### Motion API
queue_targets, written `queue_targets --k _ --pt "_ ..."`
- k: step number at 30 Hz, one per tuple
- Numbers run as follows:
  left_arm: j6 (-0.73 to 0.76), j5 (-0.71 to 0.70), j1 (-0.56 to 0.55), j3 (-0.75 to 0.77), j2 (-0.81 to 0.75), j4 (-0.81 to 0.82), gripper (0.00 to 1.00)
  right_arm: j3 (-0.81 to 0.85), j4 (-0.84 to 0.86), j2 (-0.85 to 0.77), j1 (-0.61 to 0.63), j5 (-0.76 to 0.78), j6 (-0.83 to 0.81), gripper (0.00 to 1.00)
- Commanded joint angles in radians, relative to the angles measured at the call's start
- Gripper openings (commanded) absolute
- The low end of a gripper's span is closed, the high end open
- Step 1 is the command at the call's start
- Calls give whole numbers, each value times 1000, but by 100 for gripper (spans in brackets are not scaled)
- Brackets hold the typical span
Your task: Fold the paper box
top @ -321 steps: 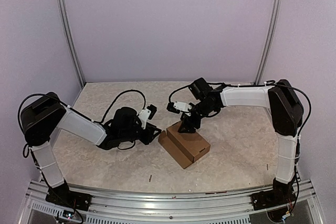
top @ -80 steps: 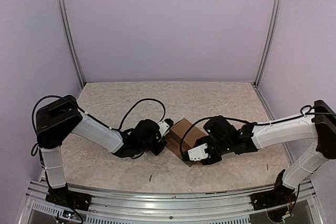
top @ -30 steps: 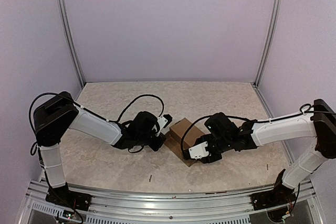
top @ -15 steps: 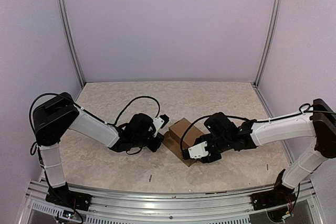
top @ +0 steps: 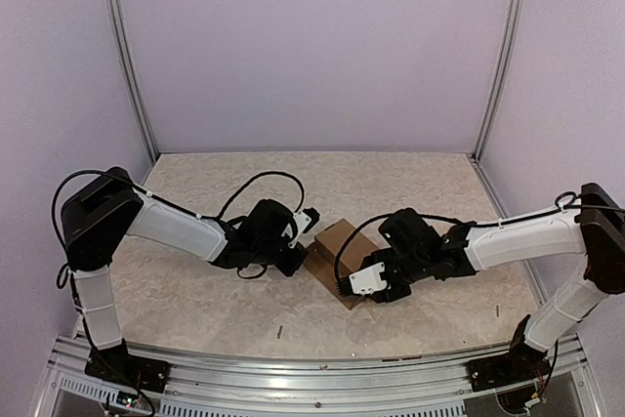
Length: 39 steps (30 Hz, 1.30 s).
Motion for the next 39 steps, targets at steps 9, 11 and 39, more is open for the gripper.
queue_targets --k 9,11,39 --pt "-13 118 2 117 0 -193 0 -19 -103 56 -7 -32 4 50" --pt "-12 124 2 138 1 -234 0 -19 -103 56 -7 -33 3 50" --pt "-24 108 21 -14 15 -37 0 -10 -112 73 -7 -47 17 48"
